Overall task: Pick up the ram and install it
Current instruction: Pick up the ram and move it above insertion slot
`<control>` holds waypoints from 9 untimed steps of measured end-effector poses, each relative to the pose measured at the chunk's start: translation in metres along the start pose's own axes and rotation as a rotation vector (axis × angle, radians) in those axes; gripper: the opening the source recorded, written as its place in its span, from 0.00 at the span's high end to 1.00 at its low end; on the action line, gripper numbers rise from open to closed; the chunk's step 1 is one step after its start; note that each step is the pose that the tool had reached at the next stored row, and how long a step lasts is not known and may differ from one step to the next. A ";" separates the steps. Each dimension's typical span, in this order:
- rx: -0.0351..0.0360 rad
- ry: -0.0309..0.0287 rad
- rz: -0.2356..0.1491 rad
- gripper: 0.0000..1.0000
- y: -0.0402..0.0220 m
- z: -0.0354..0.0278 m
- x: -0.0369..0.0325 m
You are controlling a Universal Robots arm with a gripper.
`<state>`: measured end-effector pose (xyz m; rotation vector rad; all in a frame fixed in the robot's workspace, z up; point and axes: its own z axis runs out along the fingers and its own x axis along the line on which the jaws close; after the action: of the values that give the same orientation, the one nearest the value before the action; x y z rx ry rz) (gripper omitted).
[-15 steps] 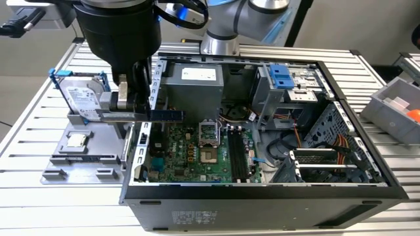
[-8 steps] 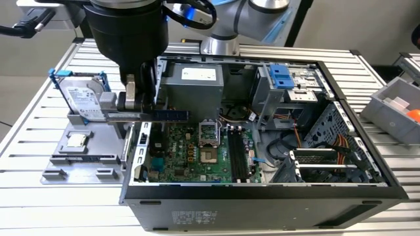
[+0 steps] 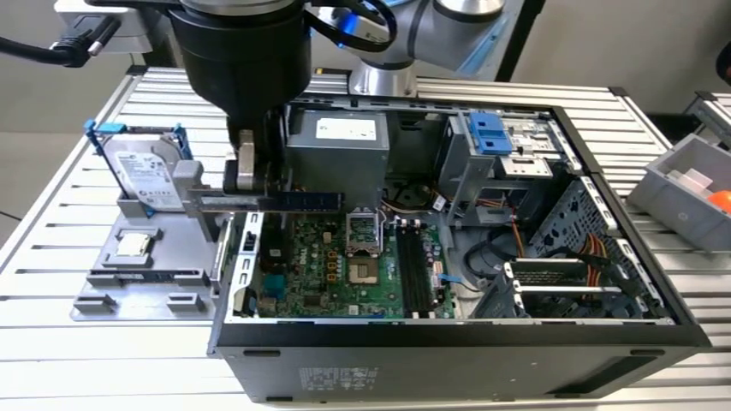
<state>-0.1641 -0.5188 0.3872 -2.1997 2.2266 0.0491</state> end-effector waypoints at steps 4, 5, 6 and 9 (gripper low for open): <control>0.0000 0.0000 0.000 1.00 -0.0053 0.0000 -0.0018; -0.0001 0.0001 0.000 1.00 -0.0067 -0.0001 -0.0024; -0.0001 0.0002 0.000 1.00 -0.0081 -0.0001 -0.0031; -0.0001 0.0002 0.000 1.00 -0.0121 -0.0001 -0.0051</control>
<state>-0.1519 -0.5138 0.3873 -2.1998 2.2268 0.0490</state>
